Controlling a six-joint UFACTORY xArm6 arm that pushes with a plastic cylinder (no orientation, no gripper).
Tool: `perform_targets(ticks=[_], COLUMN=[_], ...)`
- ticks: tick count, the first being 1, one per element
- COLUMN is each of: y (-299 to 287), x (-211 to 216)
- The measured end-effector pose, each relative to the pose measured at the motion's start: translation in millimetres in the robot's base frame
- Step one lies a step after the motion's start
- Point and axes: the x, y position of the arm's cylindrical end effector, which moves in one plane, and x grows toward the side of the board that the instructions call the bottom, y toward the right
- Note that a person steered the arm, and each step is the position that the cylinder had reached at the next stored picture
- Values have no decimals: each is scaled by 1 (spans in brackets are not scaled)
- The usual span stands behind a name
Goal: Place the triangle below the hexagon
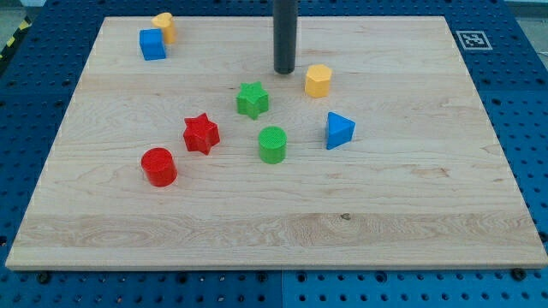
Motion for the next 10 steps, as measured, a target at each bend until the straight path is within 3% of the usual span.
perform_targets(ticks=[4,6,7,8,9,10], y=[72,65,118,178,178,135], x=[11,33,42,82,147,170])
